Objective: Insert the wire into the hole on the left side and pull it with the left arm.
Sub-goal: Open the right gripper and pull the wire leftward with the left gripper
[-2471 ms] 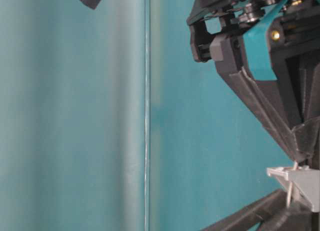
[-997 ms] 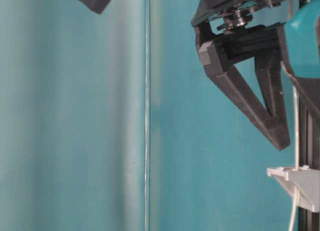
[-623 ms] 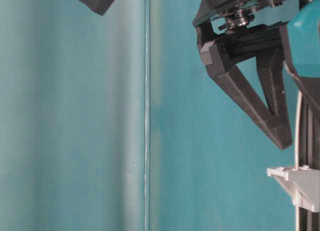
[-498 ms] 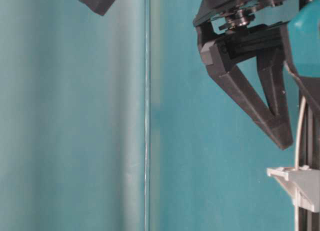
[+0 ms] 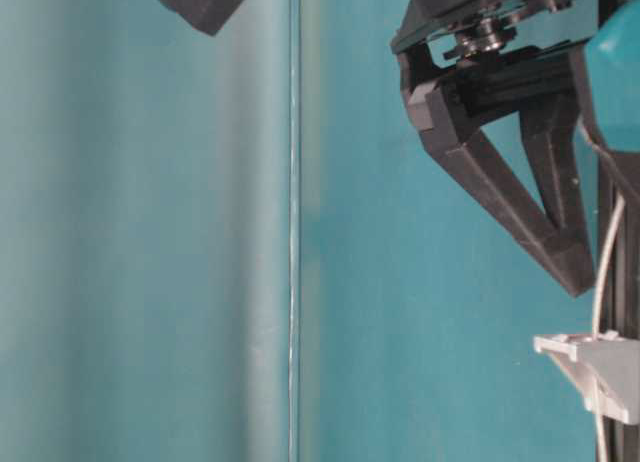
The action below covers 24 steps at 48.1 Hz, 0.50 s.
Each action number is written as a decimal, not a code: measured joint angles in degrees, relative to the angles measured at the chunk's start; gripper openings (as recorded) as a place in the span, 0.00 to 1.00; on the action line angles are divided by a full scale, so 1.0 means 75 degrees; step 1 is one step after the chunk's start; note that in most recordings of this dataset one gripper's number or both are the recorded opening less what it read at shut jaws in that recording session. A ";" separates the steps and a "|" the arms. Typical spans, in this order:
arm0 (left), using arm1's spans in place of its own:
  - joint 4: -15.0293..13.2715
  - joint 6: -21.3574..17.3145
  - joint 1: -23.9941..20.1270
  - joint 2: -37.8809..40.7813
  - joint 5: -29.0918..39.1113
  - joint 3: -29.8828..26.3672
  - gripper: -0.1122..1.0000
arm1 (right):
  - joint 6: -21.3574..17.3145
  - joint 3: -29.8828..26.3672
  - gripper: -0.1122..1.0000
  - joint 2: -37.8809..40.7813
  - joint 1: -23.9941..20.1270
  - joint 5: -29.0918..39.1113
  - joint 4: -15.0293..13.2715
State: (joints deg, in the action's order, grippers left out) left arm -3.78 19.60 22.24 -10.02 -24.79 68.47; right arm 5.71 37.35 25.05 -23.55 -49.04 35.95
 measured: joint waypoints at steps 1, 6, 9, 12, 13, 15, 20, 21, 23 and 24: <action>0.0000 0.0000 0.0000 -0.0012 0.0000 0.0000 0.01 | 0.0000 0.0000 0.84 0.0000 0.0000 0.0000 0.0012; 0.0000 0.0000 0.0000 -0.0012 0.0047 0.0000 0.01 | 0.0000 0.0000 0.84 -0.0012 0.0000 0.0000 0.0000; 0.0000 0.0000 0.0000 -0.0012 0.0141 -0.0012 0.01 | 0.0000 0.0000 0.84 -0.0012 0.0000 0.0000 0.0000; 0.0000 0.0000 -0.0012 -0.0012 0.0270 -0.0012 0.01 | 0.0000 0.0000 0.84 -0.0012 0.0000 0.0012 0.0012; 0.0000 0.0000 -0.0035 -0.0023 0.0328 -0.0012 0.01 | 0.0000 0.0000 0.84 -0.0012 0.0000 0.0012 0.0000; 0.0000 0.0000 -0.0059 -0.0012 0.0434 -0.0023 0.01 | 0.0000 0.0000 0.84 0.0000 0.0000 0.0000 0.0000; 0.0012 0.0012 -0.0141 -0.0035 0.0621 -0.0047 0.03 | 0.0000 0.0000 0.84 -0.0012 0.0000 0.0000 0.0012; 0.0000 0.0012 -0.0164 -0.0047 0.0645 -0.0047 0.04 | 0.0000 0.0000 0.84 -0.0012 0.0000 0.0000 0.0000; 0.0012 0.0023 -0.0211 -0.0047 0.0680 -0.0047 0.07 | 0.0000 0.0000 0.84 -0.0012 0.0000 0.0012 0.0012; 0.0000 0.0035 -0.0223 -0.0047 0.0680 -0.0047 0.09 | 0.0000 0.0000 0.84 -0.0012 0.0000 0.0000 0.0000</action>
State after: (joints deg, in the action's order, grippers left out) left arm -3.78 19.86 20.57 -10.37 -19.69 68.12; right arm 5.71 37.35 24.96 -23.55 -49.04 35.95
